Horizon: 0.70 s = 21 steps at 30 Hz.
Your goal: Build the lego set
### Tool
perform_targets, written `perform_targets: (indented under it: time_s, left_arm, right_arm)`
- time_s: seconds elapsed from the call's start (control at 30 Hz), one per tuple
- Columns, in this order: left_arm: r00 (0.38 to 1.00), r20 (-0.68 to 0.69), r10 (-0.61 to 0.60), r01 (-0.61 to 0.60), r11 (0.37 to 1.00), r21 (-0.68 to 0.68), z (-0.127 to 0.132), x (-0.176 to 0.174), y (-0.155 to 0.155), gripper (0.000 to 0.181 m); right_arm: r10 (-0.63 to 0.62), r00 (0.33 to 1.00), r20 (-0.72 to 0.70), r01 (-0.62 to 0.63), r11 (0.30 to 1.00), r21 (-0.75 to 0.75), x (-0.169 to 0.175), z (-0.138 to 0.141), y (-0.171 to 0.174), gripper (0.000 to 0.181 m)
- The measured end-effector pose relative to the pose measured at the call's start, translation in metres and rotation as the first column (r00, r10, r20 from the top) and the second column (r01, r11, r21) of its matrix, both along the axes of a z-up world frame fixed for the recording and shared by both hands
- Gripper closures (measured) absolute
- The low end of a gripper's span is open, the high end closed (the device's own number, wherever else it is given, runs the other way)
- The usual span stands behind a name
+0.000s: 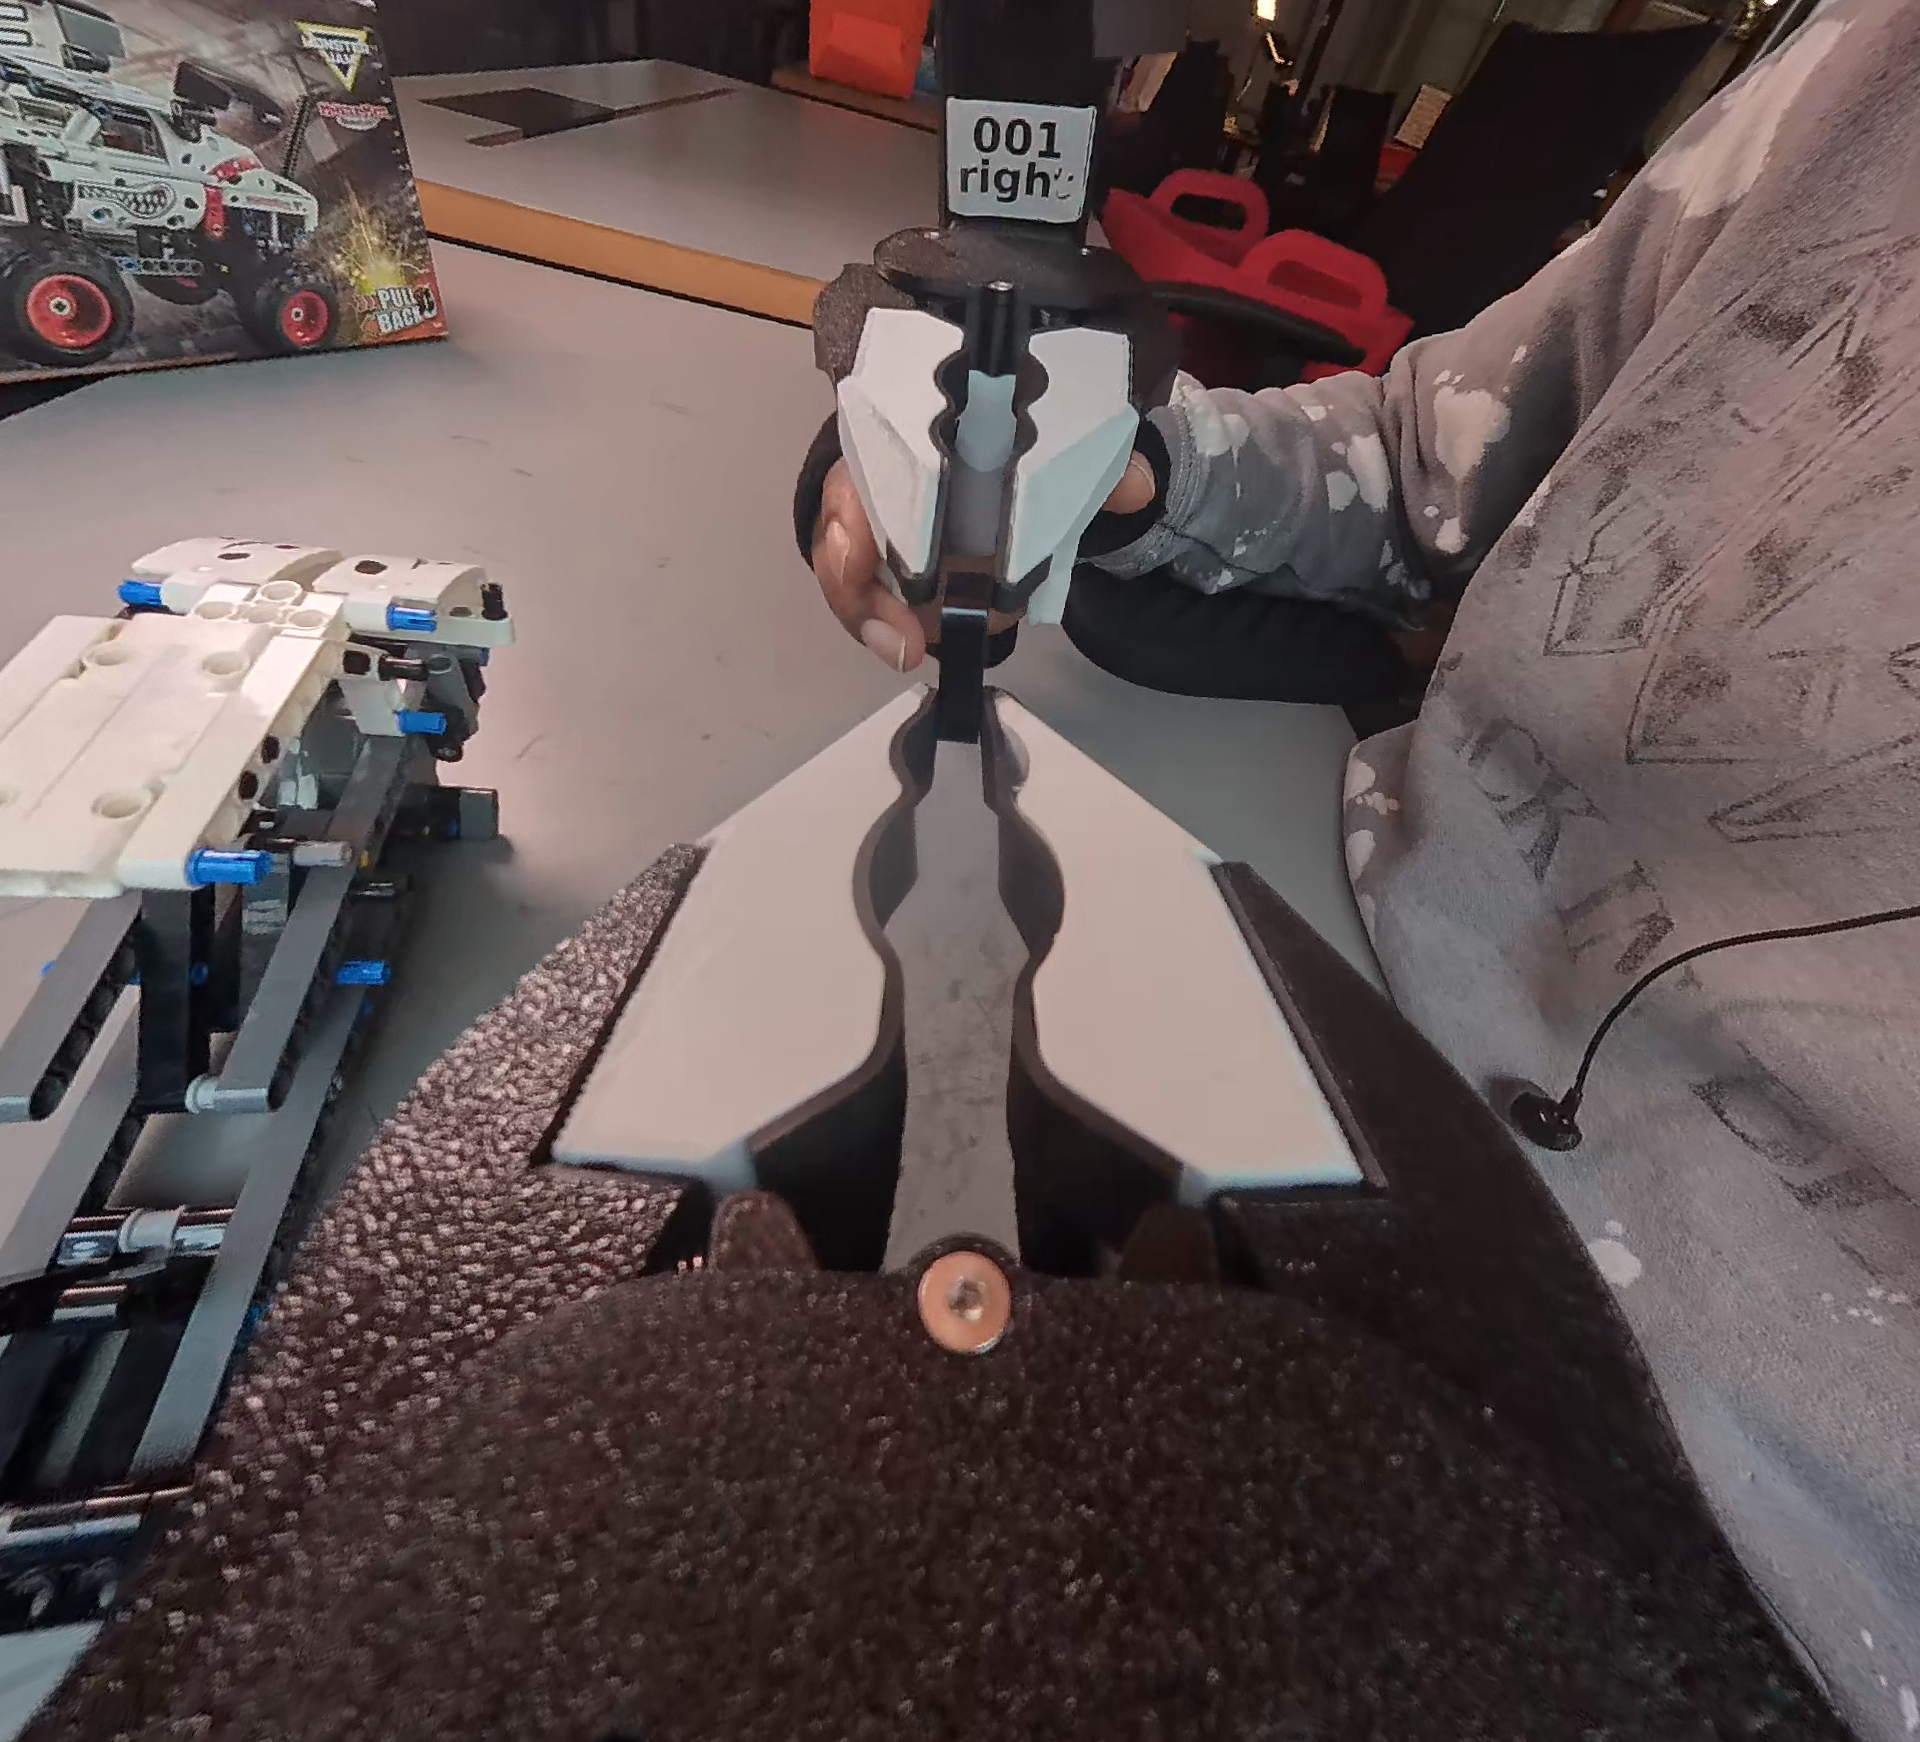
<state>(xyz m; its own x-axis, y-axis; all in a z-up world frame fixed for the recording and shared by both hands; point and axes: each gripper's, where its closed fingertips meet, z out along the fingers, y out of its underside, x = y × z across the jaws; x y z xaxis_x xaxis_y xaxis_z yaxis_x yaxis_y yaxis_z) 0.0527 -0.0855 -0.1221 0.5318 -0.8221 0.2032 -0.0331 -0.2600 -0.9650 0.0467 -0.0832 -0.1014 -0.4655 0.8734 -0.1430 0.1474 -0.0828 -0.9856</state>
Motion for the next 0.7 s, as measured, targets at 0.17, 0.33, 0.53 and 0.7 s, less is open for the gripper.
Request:
perform_targets:
  time_s: [0.17,0.33,0.53,0.7]
  left_arm:
    - [1.0,0.001,-0.005,0.005,1.0,0.008,0.0,0.001,0.0,0.174]
    - [1.0,0.002,-0.012,0.012,1.0,0.014,0.001,0.003,-0.002,0.174]
    - [0.999,-0.009,0.032,-0.032,0.999,0.006,-0.001,-0.001,0.004,0.173]
    - [0.994,-0.081,0.078,-0.077,0.997,0.016,-0.009,-0.005,0.009,0.172]
  right_arm:
    - [0.024,1.0,0.013,-0.024,1.0,0.006,0.003,-0.003,-0.001,0.169]
    - [0.04,0.999,0.019,-0.041,0.999,0.011,0.004,-0.004,-0.003,0.175]
    - [0.01,1.0,0.029,-0.011,0.999,0.037,0.003,-0.006,0.002,0.175]
    - [-0.042,0.998,0.042,0.039,0.996,0.074,0.0,-0.009,0.011,0.175]
